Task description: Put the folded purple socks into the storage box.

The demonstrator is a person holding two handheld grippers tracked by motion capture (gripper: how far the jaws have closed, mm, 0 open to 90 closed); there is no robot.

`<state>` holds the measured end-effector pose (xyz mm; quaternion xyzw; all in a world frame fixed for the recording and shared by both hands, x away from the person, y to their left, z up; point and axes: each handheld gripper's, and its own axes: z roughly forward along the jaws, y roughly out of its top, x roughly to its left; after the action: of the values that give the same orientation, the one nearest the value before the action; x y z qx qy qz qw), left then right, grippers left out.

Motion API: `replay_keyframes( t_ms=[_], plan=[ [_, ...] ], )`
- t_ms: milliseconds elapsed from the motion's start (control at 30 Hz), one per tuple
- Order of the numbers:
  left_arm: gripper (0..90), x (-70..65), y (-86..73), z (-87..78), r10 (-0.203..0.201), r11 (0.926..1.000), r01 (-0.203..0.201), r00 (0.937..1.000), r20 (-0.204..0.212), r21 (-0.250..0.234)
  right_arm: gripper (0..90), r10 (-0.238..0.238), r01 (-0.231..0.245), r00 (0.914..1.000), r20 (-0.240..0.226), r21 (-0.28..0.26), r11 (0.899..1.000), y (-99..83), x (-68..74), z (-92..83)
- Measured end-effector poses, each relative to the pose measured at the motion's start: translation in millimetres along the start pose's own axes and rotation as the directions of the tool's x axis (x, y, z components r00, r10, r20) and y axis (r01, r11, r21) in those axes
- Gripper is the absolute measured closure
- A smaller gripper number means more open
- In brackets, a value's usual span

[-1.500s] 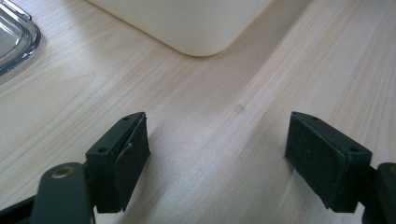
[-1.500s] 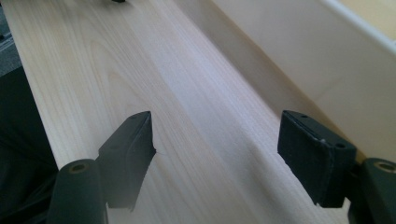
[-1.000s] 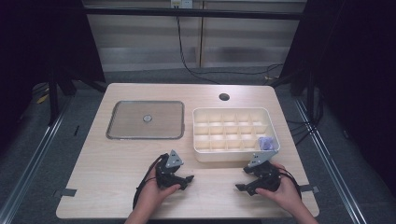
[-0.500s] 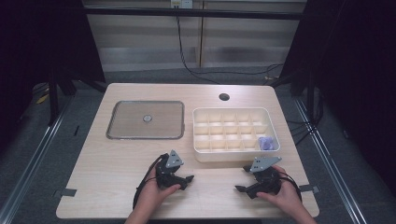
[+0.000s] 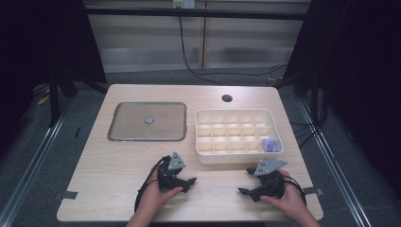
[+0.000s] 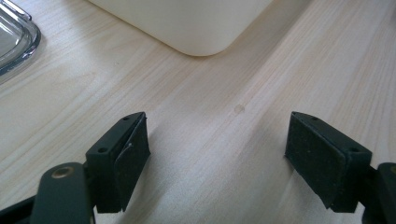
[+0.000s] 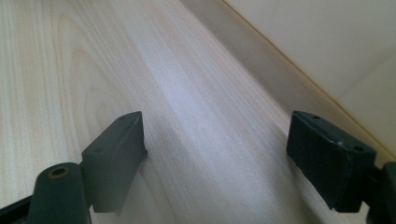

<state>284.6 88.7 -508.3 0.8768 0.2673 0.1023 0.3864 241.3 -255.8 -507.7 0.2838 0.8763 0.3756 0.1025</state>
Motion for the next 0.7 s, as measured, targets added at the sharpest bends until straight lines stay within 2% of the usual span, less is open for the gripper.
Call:
replay_keyframes(
  t_ms=[700],
  plan=[
    [21.2,0.0,-0.1,0.1,0.001,1.0,-0.001,1.0,0.0,-0.001,18.4,-0.002,0.002,1.0,0.0,-0.024,1.0,-3.5,-0.1,-0.3]
  ],
)
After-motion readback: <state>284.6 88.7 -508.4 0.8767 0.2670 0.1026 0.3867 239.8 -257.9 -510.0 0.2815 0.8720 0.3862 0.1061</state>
